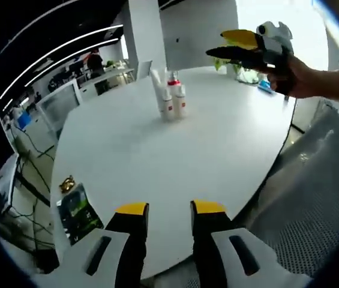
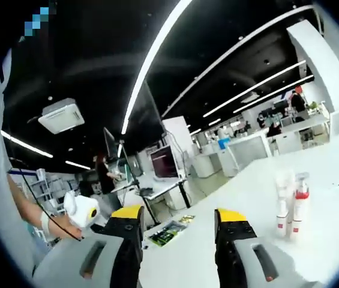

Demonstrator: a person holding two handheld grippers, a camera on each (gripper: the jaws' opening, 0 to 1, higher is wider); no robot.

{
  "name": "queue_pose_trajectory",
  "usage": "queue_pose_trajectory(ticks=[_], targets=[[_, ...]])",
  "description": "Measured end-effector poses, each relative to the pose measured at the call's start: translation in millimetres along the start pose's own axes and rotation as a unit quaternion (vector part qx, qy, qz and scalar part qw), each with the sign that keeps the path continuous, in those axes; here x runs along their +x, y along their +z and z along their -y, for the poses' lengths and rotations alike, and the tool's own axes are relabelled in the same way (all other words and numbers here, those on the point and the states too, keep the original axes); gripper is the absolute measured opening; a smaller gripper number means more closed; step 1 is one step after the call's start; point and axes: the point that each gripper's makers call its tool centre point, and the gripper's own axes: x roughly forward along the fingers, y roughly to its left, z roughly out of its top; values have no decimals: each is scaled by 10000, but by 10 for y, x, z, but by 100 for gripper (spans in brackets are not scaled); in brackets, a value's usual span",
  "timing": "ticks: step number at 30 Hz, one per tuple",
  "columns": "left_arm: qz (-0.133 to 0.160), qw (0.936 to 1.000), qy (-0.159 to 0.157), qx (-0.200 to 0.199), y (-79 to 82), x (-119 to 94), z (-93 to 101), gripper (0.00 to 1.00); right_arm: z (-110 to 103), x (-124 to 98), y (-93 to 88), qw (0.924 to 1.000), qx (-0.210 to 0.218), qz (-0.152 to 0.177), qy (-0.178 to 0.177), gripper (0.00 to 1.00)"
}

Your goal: Arrange the skincare products in the storage area until every visible bottle or jar stands upright without overlapping.

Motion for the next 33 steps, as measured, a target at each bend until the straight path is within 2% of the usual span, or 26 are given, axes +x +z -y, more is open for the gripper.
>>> queue_pose_trajectory(ticks=[2, 3, 5, 6, 8, 10, 11, 13, 14, 15, 16, 17, 18, 19, 20, 21, 22, 23, 26, 27, 28, 29, 30, 31, 33], targets=[[274, 9992, 125, -270, 132, -45, -118, 35, -132, -46, 24, 9999, 44, 18, 116, 44], [431, 9986, 204, -229, 209, -71, -184, 39, -211, -72, 1, 9996, -175, -69, 208, 45], [435, 9986, 174, -264, 233, -105, -227, 41, -388, -96, -69, 9975, -360, -254, 561, 52], [459, 9983, 121, -333, 246, -117, -238, 40, -459, -112, -113, 9967, -319, -372, 646, 56], [723, 9947, -72, -725, 335, -147, -233, 40, -582, -123, -183, 9951, -273, -535, 785, 67], [1190, 9858, -139, -1180, 490, -212, -278, 48, -672, -140, -198, 9945, -193, -568, 861, 72], [1449, 9775, -45, -1530, 585, -267, -336, 55, -687, -152, -206, 9950, -149, -587, 793, 72], [1932, 9648, -97, -1784, 776, -351, -369, 71, -713, -169, -208, 9952, -62, -586, 781, 72], [2271, 9503, -227, -2120, 913, -416, -379, 76, -721, -175, -229, 9952, -75, -637, 737, 71], [2523, 9363, -363, -2415, 1018, -459, -382, 81, -652, -186, -275, 9951, -330, -767, 536, 67], [2965, 9126, -500, -2770, 1177, -543, -420, 85, -600, -224, -366, 9918, -597, -1068, 366, 56], [3217, 8981, -588, -2941, 1269, -587, -447, 87, -545, -245, -409, 9896, -749, -1207, 227, 46], [3346, 8943, -550, -2920, 1317, -612, -472, 88, -544, -269, -414, 9898, -708, -1222, 191, 41], [3355, 8952, -533, -2883, 1328, -614, -460, 87, -560, -268, -400, 9905, -676, -1173, 224, 44], [3373, 9091, -440, -2405, 1350, -614, -421, 85, -550, -296, -356, 9922, -544, -1114, 164, 49], [3237, 9180, -412, -2255, 1330, -587, -376, 80, -537, -300, -356, 9927, -363, -1152, 54, 53], [3226, 9226, -455, -2067, 1337, -584, -329, 75, -523, -315, -350, 9921, -304, -1213, -36, 52], [3218, 9251, -479, -1958, 1355, -566, -262, 71, -508, -333, -343, 9907, -436, -1281, -109, 50], [3231, 9225, -459, -2063, 1351, -547, -248, 64, -497, -332, -307, 9900, -456, -1307, -274, 50], [3215, 9267, -346, -1914, 1339, -546, -289, 59, -504, -326, -298, 9902, -439, -1297, -278, 52], [3186, 9303, -316, -1790, 1330, -545, -297, 47, -505, -328, -301, 9899, -414, -1324, -304, 52], [3077, 9371, -358, -1611, 1294, -531, -311, 28, -521, -334, -310, 9895, -441, -1344, -288, 53], [3044, 9347, -283, -1810, 1281, -527, -367, 19, -502, -353, -346, 9868, -566, -1470, -378, 53], [3118, 9264, -566, -2032, 1319, -545, -349, 13, -491, -363, -370, 9851, -652, -1536, -421, 54], [3195, 9223, -471, -2123, 1348, -543, -444, 21, -476, -383, -414, 9830, -722, -1609, -521, 57]])
